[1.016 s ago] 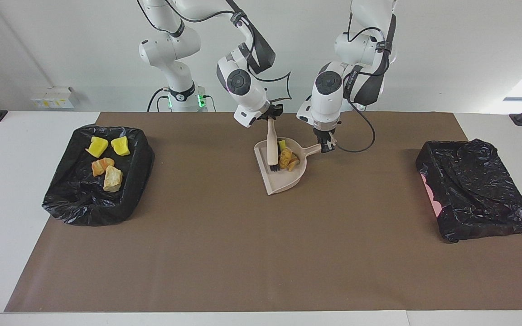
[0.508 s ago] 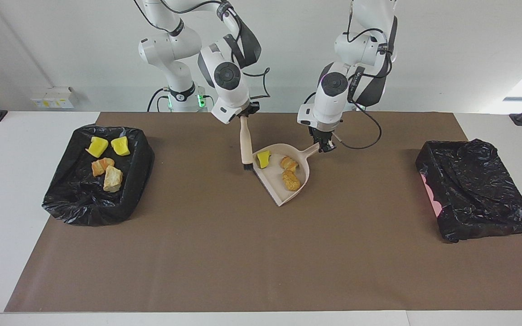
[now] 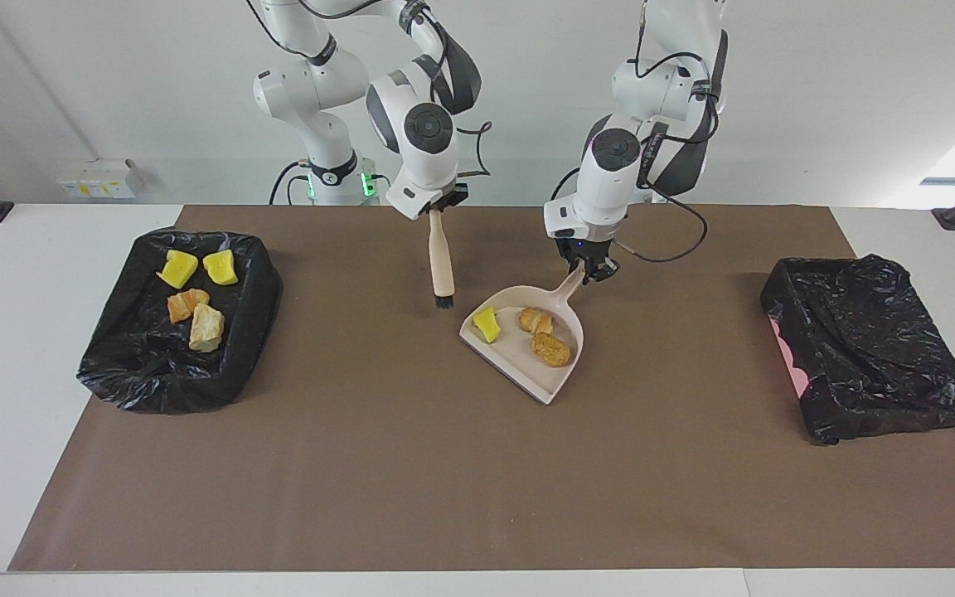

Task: Sweep and dump trash in bin
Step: 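Carry the loaded dustpan with the left gripper to the bin nearest it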

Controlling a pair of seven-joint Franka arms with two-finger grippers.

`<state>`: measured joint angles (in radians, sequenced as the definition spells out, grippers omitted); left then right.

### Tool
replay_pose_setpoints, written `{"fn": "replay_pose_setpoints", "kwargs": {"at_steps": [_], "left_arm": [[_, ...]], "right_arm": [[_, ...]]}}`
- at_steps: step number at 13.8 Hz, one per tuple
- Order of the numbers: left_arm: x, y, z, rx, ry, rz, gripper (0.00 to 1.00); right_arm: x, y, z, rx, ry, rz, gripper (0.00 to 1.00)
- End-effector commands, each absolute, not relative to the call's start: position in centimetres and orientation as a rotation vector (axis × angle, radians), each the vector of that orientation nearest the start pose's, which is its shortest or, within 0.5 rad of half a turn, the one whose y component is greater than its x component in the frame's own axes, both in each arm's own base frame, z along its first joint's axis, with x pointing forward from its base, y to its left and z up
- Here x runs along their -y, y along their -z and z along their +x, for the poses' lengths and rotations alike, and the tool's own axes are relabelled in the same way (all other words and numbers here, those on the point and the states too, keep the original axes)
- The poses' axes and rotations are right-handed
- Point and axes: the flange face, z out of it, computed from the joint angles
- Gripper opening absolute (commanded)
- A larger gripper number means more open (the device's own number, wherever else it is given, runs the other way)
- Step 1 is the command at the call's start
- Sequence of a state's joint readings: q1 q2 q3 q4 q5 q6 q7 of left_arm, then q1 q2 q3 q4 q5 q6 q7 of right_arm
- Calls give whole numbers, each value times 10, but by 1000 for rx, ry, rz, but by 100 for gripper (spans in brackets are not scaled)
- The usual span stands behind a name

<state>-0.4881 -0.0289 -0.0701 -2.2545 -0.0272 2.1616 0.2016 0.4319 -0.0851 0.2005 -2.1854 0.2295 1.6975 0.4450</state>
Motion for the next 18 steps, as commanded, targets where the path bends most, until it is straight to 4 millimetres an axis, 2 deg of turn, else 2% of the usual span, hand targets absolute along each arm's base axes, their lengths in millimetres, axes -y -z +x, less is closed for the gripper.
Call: {"fn": "replay_pose_setpoints", "kwargs": {"at_steps": [1, 3, 5, 7, 9, 12, 14, 16, 18], "left_arm": [[252, -398, 453, -872, -24, -3045, 0], [237, -415, 468, -703, 27, -3095, 0], [208, -439, 487, -575, 62, -3125, 0], [178, -479, 502, -455, 30, -3142, 0], [156, -508, 507, -320, -57, -3150, 0], [123, -547, 501, -130, -135, -3151, 0], [94, -584, 493, -67, -27, -3167, 0], [84, -611, 481, -47, 31, -3175, 0], [57, -630, 476, -38, 20, -3187, 0]], "right_arm": [[-306, -406, 344, 131, -586, -3120, 0], [-317, -408, 337, 128, -569, -3101, 0], [-328, -411, 329, 133, -560, -3066, 0], [-351, -405, 322, 78, -549, -3063, 0], [-386, -401, 319, 78, -572, -3043, 0], [-436, -387, 317, 58, -590, -3047, 0], [-450, -376, 316, 63, -553, -3028, 0], [-467, -359, 306, 58, -542, -3028, 0], [-475, -343, 302, 17, -537, -3032, 0]]}}
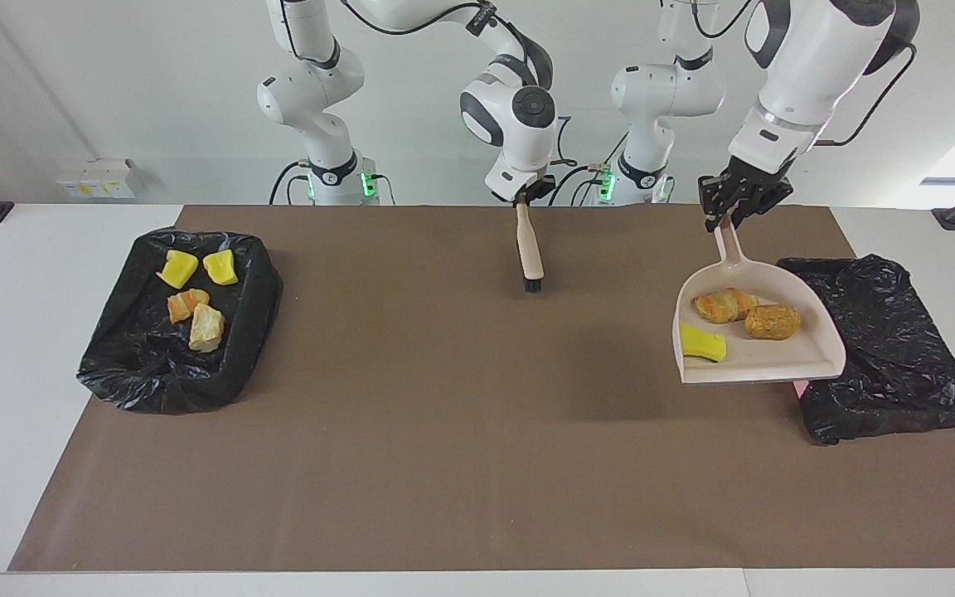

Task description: Sweep and dump trash in bin

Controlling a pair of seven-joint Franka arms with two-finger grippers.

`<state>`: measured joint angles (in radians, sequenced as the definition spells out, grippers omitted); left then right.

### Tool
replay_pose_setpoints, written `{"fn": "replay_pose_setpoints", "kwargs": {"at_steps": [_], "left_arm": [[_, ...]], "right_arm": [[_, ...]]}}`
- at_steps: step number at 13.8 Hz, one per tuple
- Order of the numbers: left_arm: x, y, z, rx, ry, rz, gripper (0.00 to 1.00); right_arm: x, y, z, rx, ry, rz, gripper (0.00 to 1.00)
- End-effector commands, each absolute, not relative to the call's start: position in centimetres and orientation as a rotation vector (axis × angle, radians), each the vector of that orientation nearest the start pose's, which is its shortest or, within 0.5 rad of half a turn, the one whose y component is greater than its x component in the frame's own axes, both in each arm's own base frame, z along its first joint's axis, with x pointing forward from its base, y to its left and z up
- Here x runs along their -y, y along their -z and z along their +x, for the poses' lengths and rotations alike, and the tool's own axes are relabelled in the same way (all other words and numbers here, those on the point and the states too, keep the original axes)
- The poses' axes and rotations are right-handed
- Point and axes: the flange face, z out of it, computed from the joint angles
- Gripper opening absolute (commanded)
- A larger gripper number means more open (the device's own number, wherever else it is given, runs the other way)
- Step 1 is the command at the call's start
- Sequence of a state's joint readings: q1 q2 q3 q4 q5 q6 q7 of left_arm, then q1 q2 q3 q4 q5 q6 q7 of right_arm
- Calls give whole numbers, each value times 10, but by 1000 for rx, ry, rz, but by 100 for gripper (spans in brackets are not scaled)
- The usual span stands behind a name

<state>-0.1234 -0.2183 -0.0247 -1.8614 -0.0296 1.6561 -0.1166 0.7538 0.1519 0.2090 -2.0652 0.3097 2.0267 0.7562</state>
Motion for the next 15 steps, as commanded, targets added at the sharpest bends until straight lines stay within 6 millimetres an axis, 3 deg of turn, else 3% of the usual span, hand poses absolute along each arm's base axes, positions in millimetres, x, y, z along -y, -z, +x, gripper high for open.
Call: {"fn": "replay_pose_setpoints", "kwargs": {"at_steps": [1, 3, 5, 6, 9, 12, 15], "left_arm": [[39, -638, 476, -72, 22, -3194, 0], [-30, -637, 477, -161, 40, -3214, 0], [-86, -635, 472, -237, 60, -3211, 0], [-109, -630, 472, -243, 60, -3201, 0], [-187, -601, 476, -301, 55, -3153, 0], [-247, -576, 474, -397, -8, -3050, 0], [-267, -576, 476, -506, -79, -2885, 0]], "right_arm": [[-479, -338, 300, -6, -528, -3029, 0], [-480, -330, 302, -26, -525, -3029, 0], [-479, -329, 302, -29, -535, -3031, 2], [-477, -328, 303, 5, -534, -3036, 99], [-477, -342, 310, 11, -512, -3030, 100], [-471, -370, 334, 12, -548, -3058, 100], [-445, -404, 374, 18, -530, -3124, 100]]}}
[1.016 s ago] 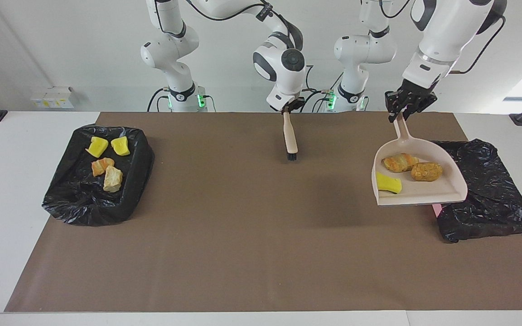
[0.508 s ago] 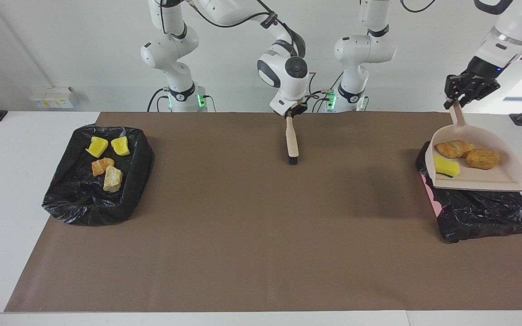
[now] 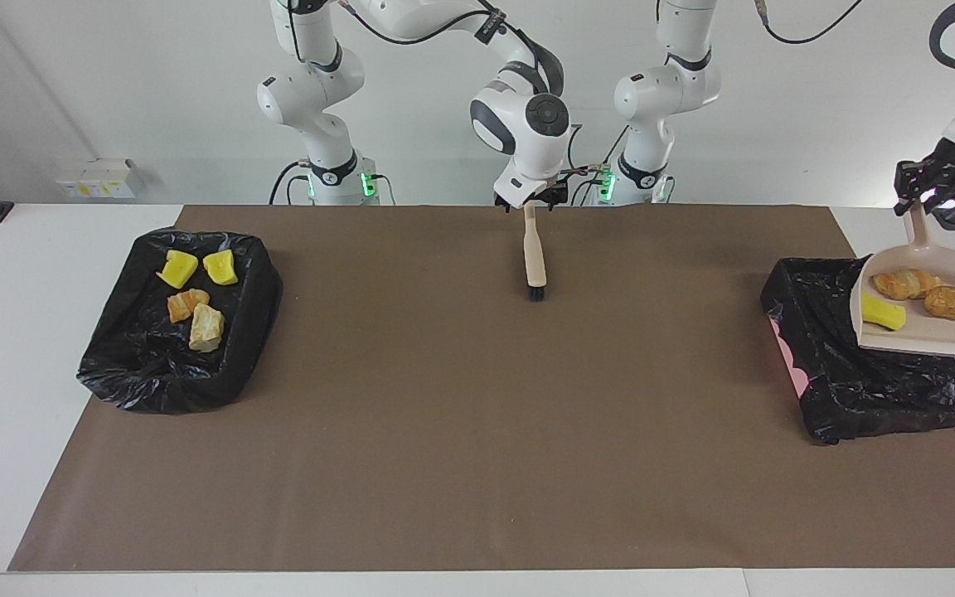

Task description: Sweep and dump trash in bin

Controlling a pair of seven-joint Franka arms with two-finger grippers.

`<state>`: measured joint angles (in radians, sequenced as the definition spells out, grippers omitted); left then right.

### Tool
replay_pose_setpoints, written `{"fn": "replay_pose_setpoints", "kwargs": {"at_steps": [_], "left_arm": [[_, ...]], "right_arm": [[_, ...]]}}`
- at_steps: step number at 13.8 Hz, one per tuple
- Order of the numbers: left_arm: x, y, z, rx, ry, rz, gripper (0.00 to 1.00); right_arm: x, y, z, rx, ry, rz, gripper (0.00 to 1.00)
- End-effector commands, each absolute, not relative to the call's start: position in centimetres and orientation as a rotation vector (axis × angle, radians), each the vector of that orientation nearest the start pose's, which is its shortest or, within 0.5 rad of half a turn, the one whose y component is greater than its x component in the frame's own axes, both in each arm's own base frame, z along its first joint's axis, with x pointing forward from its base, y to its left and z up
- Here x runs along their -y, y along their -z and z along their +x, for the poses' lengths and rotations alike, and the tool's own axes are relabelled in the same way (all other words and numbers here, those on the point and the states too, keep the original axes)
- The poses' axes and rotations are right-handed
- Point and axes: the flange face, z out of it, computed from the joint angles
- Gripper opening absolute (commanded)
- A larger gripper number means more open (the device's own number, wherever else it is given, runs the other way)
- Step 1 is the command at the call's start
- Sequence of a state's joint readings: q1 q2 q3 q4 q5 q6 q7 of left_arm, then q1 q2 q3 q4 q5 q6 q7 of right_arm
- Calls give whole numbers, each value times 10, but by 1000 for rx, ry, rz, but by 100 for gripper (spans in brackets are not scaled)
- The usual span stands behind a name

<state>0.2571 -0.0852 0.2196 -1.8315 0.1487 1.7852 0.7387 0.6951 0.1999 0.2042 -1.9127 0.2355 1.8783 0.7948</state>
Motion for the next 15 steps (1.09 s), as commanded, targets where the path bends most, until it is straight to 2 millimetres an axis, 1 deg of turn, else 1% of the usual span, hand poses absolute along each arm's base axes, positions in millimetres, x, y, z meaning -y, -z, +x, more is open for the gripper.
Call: {"fn": "replay_pose_setpoints", "kwargs": {"at_steps": [1, 3, 4, 5, 6, 8, 10, 11, 12, 14, 15], "left_arm": [[-270, -577, 476, -554, -102, -2837, 0], [-291, -572, 473, -689, -155, -2758, 0], [-295, -572, 473, -749, -215, -2699, 0], [-293, -572, 475, -808, -290, -2621, 0], [-291, -572, 476, -837, -337, -2569, 0], [-281, -574, 484, -887, -396, -2479, 0], [-281, -571, 485, -897, -431, -2447, 0], [-282, -569, 485, -900, -438, -2445, 0], [-278, -569, 488, -912, -447, -2428, 0], [-270, -572, 492, -940, -494, -2358, 0], [-266, -574, 495, -958, -524, -2305, 0]], "right_arm": [[-432, -419, 389, 28, -536, -3117, 100], [-389, -450, 421, 86, -523, -3086, 100], [-366, -462, 435, 142, -506, -3065, 100], [-347, -469, 446, 194, -490, -3045, 100], [-327, -473, 460, 195, -475, -3032, 100], [-286, -481, 487, 111, -443, -3028, 100], [-241, -495, 510, 3, -413, -3040, 100], [-220, -500, 519, -49, -404, -3041, 100], [-200, -506, 525, -55, -395, -3038, 100], [-160, -515, 537, 141, -348, -3045, 100], [-139, -519, 542, 194, -328, -3073, 100]]}}
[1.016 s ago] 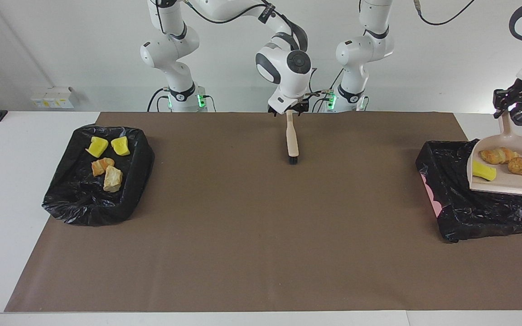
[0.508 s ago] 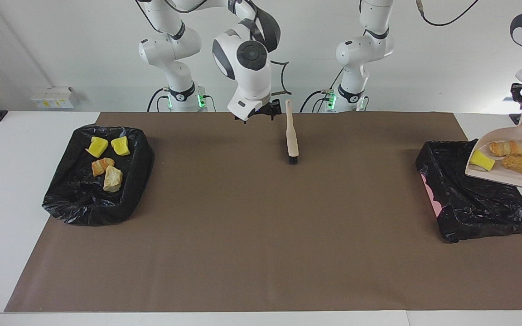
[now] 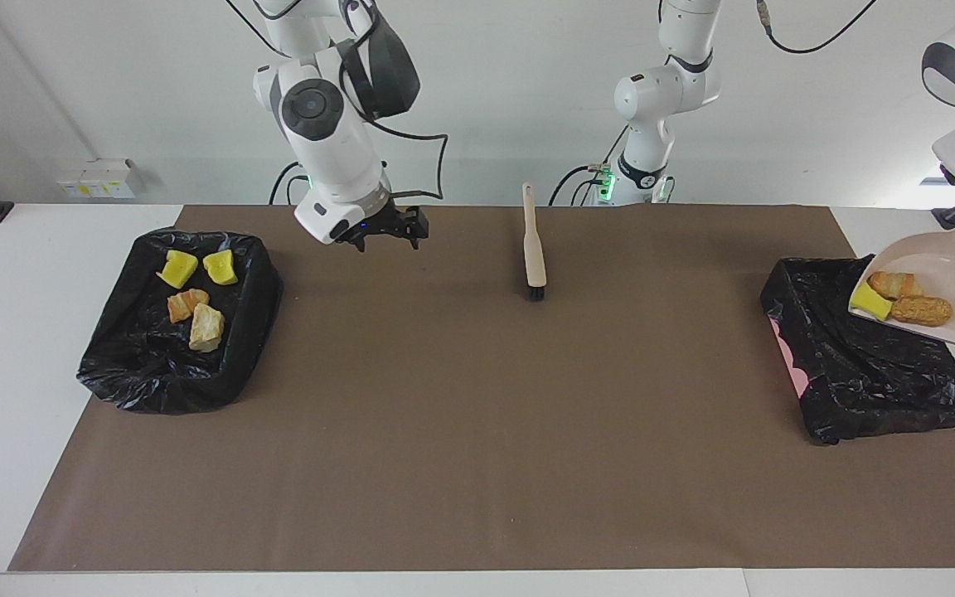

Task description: Sweep and dump trash in bin

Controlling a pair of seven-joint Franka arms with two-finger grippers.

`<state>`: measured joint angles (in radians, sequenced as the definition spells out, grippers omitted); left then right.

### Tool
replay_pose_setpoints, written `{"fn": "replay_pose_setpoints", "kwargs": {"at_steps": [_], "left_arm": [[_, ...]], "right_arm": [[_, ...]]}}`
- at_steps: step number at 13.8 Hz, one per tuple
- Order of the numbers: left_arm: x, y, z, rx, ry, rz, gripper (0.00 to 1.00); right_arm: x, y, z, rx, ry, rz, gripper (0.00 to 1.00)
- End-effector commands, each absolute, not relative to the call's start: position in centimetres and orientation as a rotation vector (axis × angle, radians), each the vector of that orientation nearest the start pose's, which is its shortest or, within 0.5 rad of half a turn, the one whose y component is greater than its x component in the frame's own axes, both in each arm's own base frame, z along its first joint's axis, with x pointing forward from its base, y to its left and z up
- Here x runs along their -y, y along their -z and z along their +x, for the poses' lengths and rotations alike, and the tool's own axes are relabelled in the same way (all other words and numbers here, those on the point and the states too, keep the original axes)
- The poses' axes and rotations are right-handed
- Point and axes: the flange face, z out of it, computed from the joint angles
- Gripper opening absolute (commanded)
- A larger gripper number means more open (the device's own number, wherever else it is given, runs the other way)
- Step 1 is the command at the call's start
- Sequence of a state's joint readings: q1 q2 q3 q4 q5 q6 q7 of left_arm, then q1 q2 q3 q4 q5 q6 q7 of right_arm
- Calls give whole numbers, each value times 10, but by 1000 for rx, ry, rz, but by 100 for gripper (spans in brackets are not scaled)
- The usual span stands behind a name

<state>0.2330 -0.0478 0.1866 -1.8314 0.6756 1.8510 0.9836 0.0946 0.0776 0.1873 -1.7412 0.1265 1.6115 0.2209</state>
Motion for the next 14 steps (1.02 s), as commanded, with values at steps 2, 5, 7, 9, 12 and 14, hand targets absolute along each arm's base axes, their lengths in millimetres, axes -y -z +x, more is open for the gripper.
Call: {"fn": "replay_pose_setpoints", "kwargs": {"at_steps": [2, 5, 7, 9, 12, 14], "left_arm": [[-256, -580, 502, -1025, -587, -2185, 0], [-234, -581, 514, -1079, -594, -2112, 0], [-234, -584, 518, -1100, -685, -1983, 0], [-222, -590, 527, -1138, -713, -1902, 0], [-210, -599, 533, -1134, -776, -1818, 0], [-200, -613, 538, -1143, -767, -1809, 0]], "right_arm": [[-96, -530, 553, 158, -274, -3135, 100], [-39, -546, 565, 128, -208, -3139, 100], [-19, -551, 566, 132, -203, -3133, 100], [-9, -559, 567, 127, -184, -3134, 100], [12, -582, 565, 119, -178, -3138, 100], [16, -597, 562, 103, -186, -3134, 100]]}}
